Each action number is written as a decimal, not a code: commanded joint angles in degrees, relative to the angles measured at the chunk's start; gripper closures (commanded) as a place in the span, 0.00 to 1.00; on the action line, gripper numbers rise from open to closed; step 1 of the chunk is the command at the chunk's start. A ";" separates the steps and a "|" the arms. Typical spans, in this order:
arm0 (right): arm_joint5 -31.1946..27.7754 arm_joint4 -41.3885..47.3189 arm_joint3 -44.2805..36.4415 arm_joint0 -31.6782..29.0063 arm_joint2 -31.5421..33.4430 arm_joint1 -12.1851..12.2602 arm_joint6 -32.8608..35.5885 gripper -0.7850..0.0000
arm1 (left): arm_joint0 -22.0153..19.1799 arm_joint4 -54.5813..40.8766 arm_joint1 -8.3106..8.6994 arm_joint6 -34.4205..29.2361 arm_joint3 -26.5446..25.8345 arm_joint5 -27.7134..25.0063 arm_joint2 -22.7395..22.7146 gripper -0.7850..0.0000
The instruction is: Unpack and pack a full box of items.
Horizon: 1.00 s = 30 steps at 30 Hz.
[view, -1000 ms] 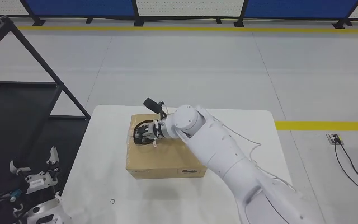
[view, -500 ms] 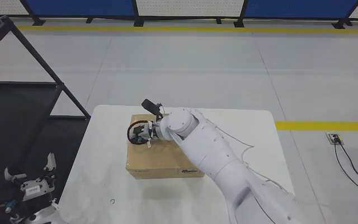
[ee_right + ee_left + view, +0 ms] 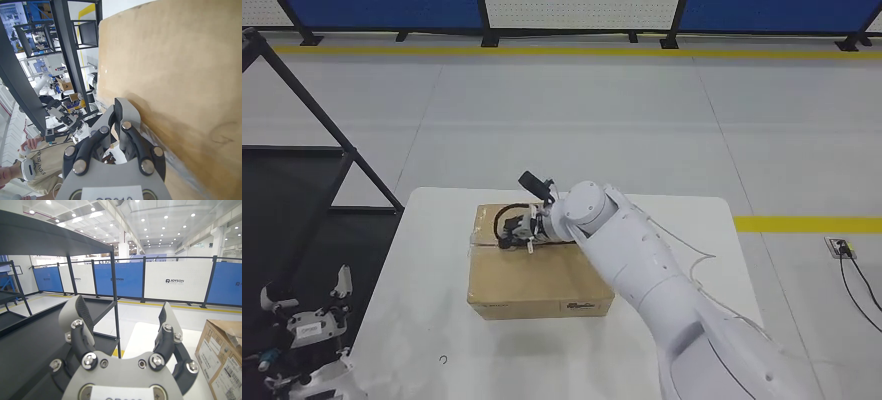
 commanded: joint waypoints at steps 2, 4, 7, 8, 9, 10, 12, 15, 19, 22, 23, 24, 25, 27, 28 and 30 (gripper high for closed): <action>0.06 0.09 0.86 0.03 0.67 0.90 0.45 1.00 | -0.42 0.35 0.04 -0.22 -0.12 -0.32 0.13 0.07; -0.41 0.38 0.98 -0.12 1.20 1.51 1.18 1.00 | -0.69 0.66 0.07 -0.38 -0.02 -0.37 0.17 0.07; -1.38 0.39 1.21 -0.14 1.81 2.51 2.71 1.00 | -1.15 1.05 0.11 -0.60 0.21 -0.44 0.27 0.07; -1.54 0.33 1.19 -0.19 1.98 2.82 3.03 1.00 | -1.30 1.15 0.12 -0.67 0.26 -0.50 0.31 0.06; -1.67 0.24 1.20 -0.22 2.07 3.03 3.34 1.00 | -1.43 1.23 0.13 -0.74 0.28 -0.54 0.35 0.07; -1.96 0.11 1.17 -0.20 2.21 3.34 3.59 1.00 | -1.61 1.41 0.15 -0.87 0.32 -0.51 0.39 0.06; -2.28 -0.22 1.09 -0.24 2.46 3.94 3.70 1.00 | -1.92 1.66 0.18 -1.07 0.23 -0.67 0.57 0.07; -2.54 -0.70 0.88 -0.35 2.83 4.79 4.10 1.00 | -2.23 2.12 0.19 -1.25 0.04 -0.69 0.95 0.07; -2.90 -1.39 0.53 -0.56 3.28 5.91 4.61 1.00 | -2.51 2.93 0.17 -1.35 -0.14 -0.63 1.78 0.06; -3.99 -1.33 0.31 -0.67 3.92 6.84 5.42 1.00 | -2.64 3.52 0.14 -1.50 -0.20 -0.49 2.45 0.05; -4.56 -1.13 0.17 -0.76 4.20 7.16 6.08 1.00 | -2.67 3.72 0.13 -1.55 -0.30 -0.43 2.71 0.05; -5.07 -1.07 0.05 -0.80 4.43 7.50 6.84 1.00 | -2.69 3.89 0.12 -1.60 -0.40 -0.32 2.93 0.06; -5.55 -1.09 -0.04 -0.81 4.63 7.85 7.39 1.00 | -2.71 4.09 0.10 -1.57 -0.57 -0.22 3.18 0.05; -6.72 -1.04 -0.55 -1.00 5.13 8.62 8.90 1.00 | -2.75 4.57 0.07 -1.72 -0.86 -0.06 3.72 0.05; -7.11 -1.08 -0.67 -1.06 5.33 8.97 9.48 1.00 | -2.77 4.74 0.06 -1.81 -0.99 0.03 3.93 0.05; -7.62 -1.39 -0.80 -1.10 5.58 9.58 9.82 1.00 | -2.79 5.10 0.04 -1.88 -1.28 0.15 4.32 0.05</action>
